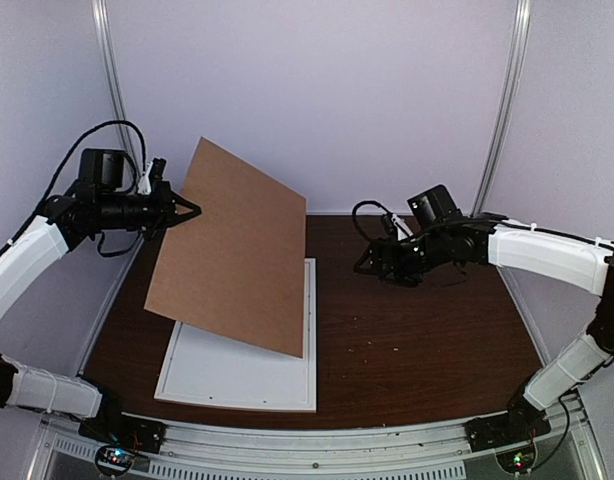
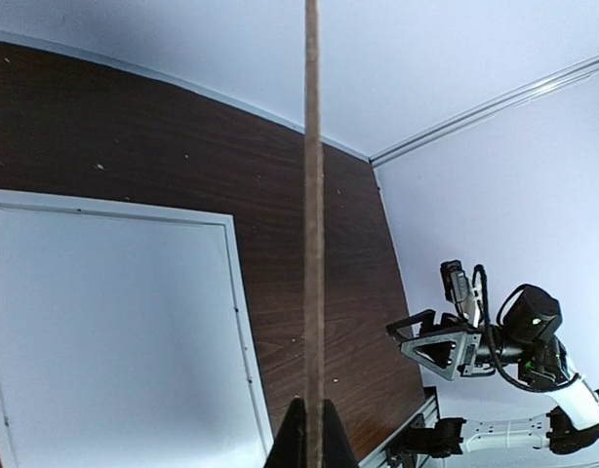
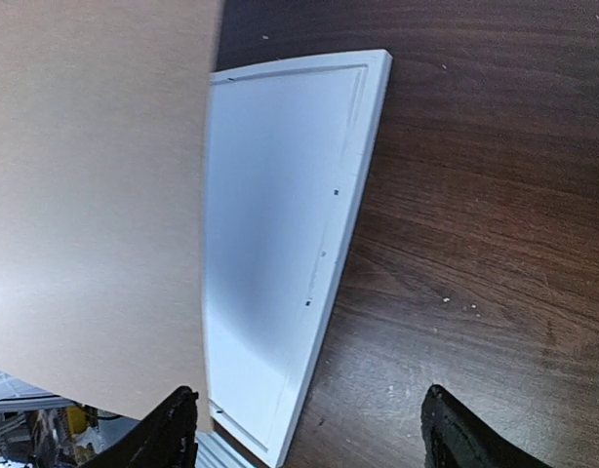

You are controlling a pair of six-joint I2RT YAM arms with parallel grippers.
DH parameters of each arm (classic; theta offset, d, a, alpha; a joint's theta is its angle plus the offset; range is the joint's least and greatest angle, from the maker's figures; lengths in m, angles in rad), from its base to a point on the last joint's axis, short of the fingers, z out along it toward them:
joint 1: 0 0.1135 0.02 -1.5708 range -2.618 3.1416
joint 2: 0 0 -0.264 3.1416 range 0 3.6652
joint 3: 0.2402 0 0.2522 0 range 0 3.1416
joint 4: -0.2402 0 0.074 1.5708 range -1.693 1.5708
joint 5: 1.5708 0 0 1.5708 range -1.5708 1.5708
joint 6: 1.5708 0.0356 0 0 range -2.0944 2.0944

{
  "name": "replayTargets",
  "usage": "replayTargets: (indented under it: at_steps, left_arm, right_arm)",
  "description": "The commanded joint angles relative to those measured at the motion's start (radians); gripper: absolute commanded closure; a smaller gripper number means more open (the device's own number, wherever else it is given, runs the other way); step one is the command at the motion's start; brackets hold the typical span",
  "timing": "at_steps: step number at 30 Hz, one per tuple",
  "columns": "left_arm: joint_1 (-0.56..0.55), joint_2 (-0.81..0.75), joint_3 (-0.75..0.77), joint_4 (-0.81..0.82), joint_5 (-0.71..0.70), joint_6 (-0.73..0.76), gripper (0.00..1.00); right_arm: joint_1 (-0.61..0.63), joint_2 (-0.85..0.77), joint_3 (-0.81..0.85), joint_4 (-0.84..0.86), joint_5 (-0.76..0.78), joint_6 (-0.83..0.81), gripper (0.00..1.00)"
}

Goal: Put the photo into the frame
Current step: Move the frame body to the center of the board.

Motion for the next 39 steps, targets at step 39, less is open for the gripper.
replayTargets:
  at_steps: [39]
  left_arm:
    - [0.114, -0.061, 0.163, -0.18, -0.06, 0.243, 1.0]
  right_arm:
    - [0.312, 0.718, 0.542, -0.235, 0.453, -0.072, 0.45]
